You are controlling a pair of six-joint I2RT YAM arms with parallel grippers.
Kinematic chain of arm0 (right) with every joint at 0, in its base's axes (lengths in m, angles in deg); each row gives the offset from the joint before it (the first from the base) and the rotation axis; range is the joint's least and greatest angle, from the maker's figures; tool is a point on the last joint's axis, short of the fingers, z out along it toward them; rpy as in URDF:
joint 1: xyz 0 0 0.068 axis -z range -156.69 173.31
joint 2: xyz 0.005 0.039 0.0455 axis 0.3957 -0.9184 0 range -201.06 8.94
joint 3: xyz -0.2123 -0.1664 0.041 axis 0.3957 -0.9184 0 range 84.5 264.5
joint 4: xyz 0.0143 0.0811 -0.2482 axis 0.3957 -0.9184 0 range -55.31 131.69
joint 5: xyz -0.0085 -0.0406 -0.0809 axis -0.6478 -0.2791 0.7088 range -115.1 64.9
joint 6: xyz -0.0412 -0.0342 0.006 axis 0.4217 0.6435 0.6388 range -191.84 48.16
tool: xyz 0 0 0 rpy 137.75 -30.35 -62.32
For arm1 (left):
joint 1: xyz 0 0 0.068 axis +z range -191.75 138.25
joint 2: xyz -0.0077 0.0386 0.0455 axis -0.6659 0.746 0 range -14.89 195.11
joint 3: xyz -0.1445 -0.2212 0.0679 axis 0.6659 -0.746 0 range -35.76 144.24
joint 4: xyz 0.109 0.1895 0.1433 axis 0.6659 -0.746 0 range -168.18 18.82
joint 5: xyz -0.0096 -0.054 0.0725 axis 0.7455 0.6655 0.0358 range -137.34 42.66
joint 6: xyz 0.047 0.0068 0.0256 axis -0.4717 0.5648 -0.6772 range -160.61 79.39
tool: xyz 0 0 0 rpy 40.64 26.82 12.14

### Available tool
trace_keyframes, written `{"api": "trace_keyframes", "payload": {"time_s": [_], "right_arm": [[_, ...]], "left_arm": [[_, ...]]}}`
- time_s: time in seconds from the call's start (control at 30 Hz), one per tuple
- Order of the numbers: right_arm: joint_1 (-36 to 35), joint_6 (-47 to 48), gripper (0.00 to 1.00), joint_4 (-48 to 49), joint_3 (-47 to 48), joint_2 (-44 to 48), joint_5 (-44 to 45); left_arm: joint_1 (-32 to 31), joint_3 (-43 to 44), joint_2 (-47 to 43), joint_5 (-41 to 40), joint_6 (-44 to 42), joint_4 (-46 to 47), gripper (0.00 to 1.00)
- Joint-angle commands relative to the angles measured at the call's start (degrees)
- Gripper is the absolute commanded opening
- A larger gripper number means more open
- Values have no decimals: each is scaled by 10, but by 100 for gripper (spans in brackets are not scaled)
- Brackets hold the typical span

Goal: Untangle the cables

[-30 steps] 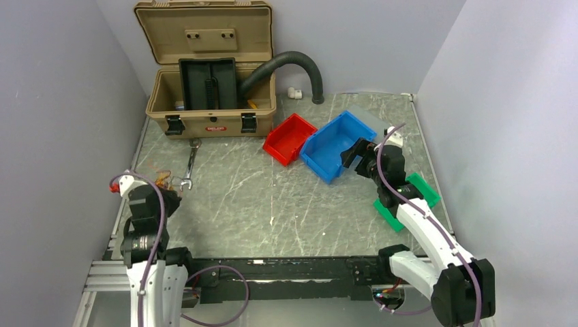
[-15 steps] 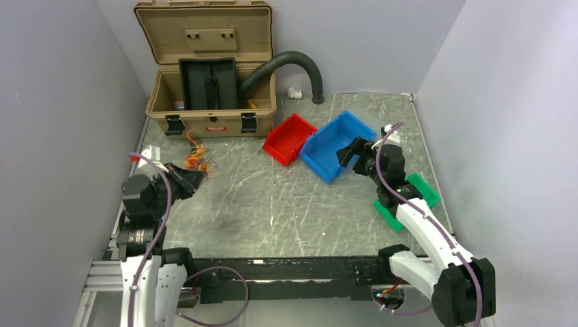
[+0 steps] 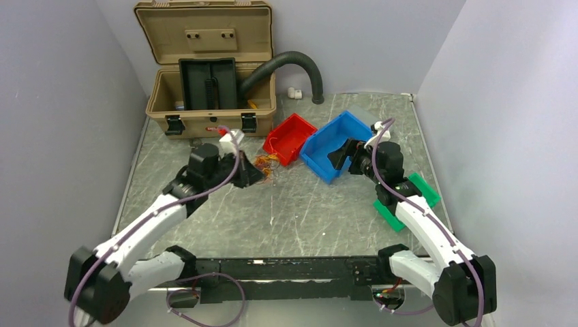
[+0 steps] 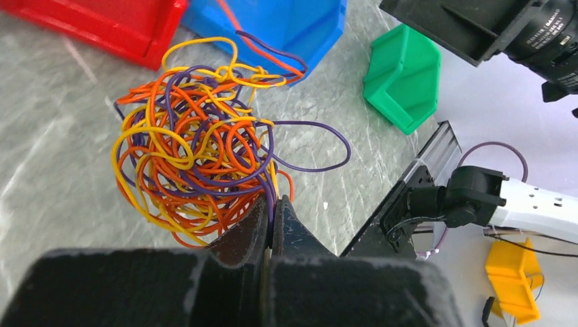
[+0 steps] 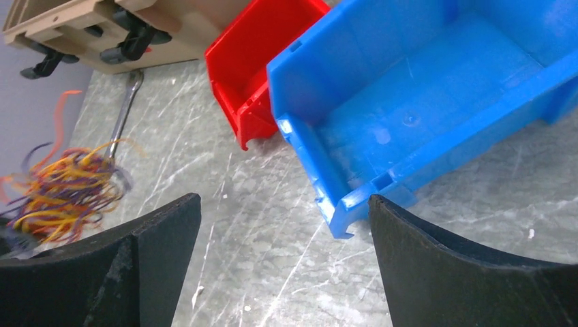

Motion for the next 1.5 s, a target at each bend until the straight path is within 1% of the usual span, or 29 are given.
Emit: {"api": "trace_keyframes", "payload": {"time_s": [0.0, 0.1, 0.13, 0.17, 0.23, 0.27, 0.33, 0.43, 0.47, 0.5, 0.53, 0.57, 0.6, 0.67, 0.77, 0.8, 0.87, 1.0, 1.1, 1.17, 1.2, 1.27, 1.37, 1.4, 1.47], "right_arm": [[-3, 14, 94, 25, -9, 27, -60], [-6, 3, 94, 47, -28, 22, -80], [-9, 0, 94, 53, -33, 17, -84], [-14, -1, 93, 60, -38, 10, -87], [-29, 1, 93, 72, -42, -11, -85], [-39, 4, 93, 79, -42, -22, -77], [-60, 5, 92, 90, -38, -50, -64], [-92, 4, 89, 116, -28, -97, -58], [-101, 5, 88, 128, -26, -112, -56], [-111, 6, 88, 141, -25, -124, -53], [-118, 5, 88, 151, -24, -136, -47], [-122, 5, 88, 161, -24, -146, -43], [-125, 6, 88, 173, -25, -156, -41], [-133, 12, 83, 191, -27, -171, -32], [-152, 32, 77, 223, -41, -184, -13], [-161, 41, 74, 229, -46, -188, -6], [-169, 53, 70, 235, -52, -196, 9], [-174, 50, 68, 251, -62, -219, 35], [-175, 42, 66, 248, -55, -235, 42], [-175, 28, 65, 238, -49, -244, 72], [-175, 21, 63, 228, -43, -250, 89], [-175, 17, 58, 217, -31, -259, 92], [-175, 14, 54, 236, -32, -270, 64], [-176, 14, 53, 238, -30, -272, 56], [-176, 13, 48, 239, -30, -275, 52]], "left_arm": [[-15, 54, 101, 70, -68, 145, 0], [-15, 61, 182, 121, -96, 182, 0], [-15, 59, 201, 132, -92, 201, 2], [-15, 49, 215, 141, -83, 230, 7], [-15, 8, 239, 160, -66, 330, 20], [-15, -11, 248, 160, -65, 369, 25], [-15, -31, 264, 159, -80, 408, 26], [-16, -44, 281, 181, -115, 423, 26], [-15, -44, 281, 186, -121, 421, 28], [-16, -46, 280, 187, -120, 422, 34], [-15, -51, 278, 184, -118, 429, 42], [-16, -55, 272, 173, -118, 427, 52], [-15, -55, 263, 160, -124, 413, 60], [-15, -51, 240, 127, -150, 370, 67], [-15, -54, 228, 88, -154, 354, 73], [-15, -47, 235, 85, -156, 346, 74], [-15, -20, 263, 76, -158, 307, 75], [-16, 46, 334, 67, -161, 223, 73], [-16, 79, 367, 63, -170, 180, 70], [-15, 90, 379, 68, -173, 166, 68], [-15, 93, 383, 70, -174, 164, 65], [-15, 103, 392, 74, -176, 151, 60], [-16, 120, 411, 94, -178, 135, 50], [-16, 124, 415, 103, -177, 134, 49], [-16, 125, 420, 111, -172, 138, 47]]}}
